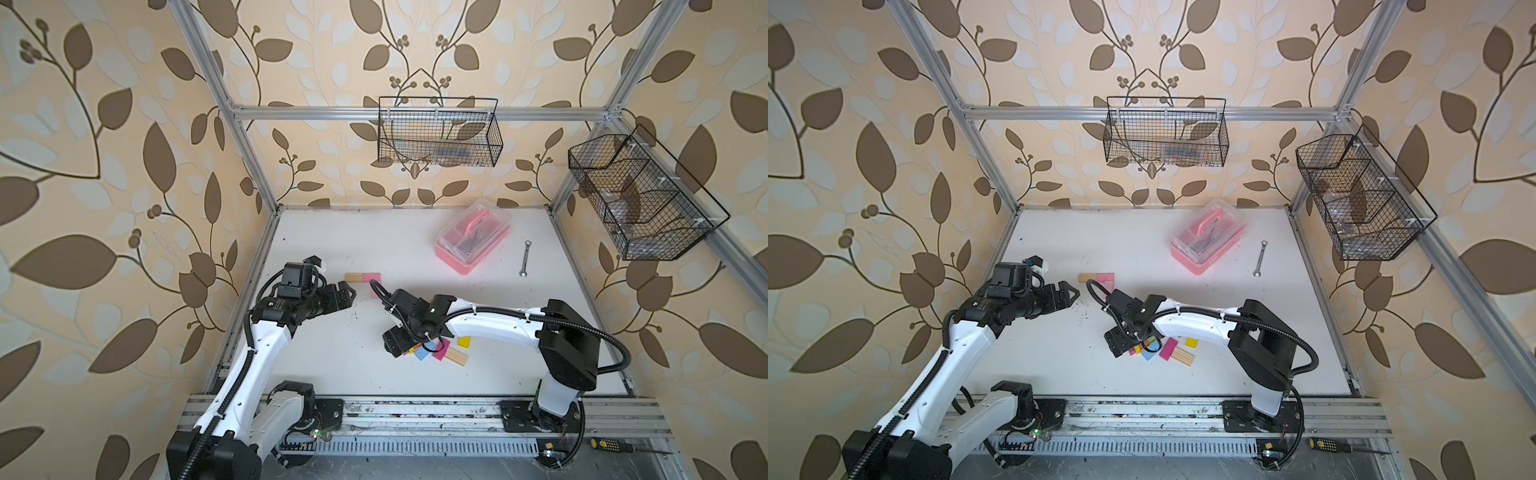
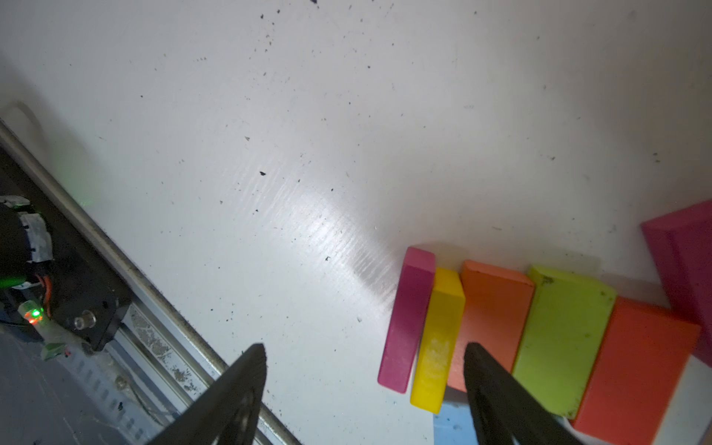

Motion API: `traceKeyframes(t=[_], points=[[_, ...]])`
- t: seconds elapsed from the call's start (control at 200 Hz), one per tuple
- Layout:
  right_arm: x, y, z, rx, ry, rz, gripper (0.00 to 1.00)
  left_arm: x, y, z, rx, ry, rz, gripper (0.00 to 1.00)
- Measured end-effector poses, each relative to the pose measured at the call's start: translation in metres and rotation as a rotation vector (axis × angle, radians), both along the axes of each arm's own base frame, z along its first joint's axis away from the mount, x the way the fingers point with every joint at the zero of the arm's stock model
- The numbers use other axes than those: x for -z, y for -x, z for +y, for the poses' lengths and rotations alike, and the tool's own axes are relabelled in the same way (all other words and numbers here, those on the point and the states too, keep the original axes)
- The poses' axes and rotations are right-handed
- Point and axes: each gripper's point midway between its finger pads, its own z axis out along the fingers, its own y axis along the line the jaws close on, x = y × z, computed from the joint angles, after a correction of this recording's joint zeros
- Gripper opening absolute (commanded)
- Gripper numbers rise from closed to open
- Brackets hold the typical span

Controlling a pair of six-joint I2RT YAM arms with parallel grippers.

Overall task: Assemble the number 7 with building blocks
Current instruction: Pick up the building block from the center of the board.

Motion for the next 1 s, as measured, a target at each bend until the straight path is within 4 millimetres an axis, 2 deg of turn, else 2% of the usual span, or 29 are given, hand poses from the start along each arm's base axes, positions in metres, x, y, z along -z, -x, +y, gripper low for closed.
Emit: traceKeyframes(t=[0.235, 0.41, 0.695, 0.84, 1.0], points=[[0.002, 0.010, 0.008, -0.003, -0.009, 0.010, 0.77, 0.000, 0.000, 0.000, 0.008, -0.006, -0.004, 0.95], [0.016, 0.010, 0.009, 0.015, 0.000, 0.028, 0.77, -0.001, 0.000, 0.000, 0.009, -0.007, -0.007, 0.95], [0.035, 0.011, -0.008, 0.057, 0.043, 0.059, 0.75, -0.002, 0.000, 0.000, 0.009, -0.007, -0.012, 0.95], [0.036, 0.009, -0.010, 0.070, 0.048, 0.054, 0.61, -0.002, 0.000, 0.000, 0.009, -0.007, -0.012, 0.95], [0.045, 0.006, -0.007, 0.079, 0.067, 0.054, 0.37, -0.002, 0.000, 0.000, 0.009, -0.007, -0.012, 0.95]])
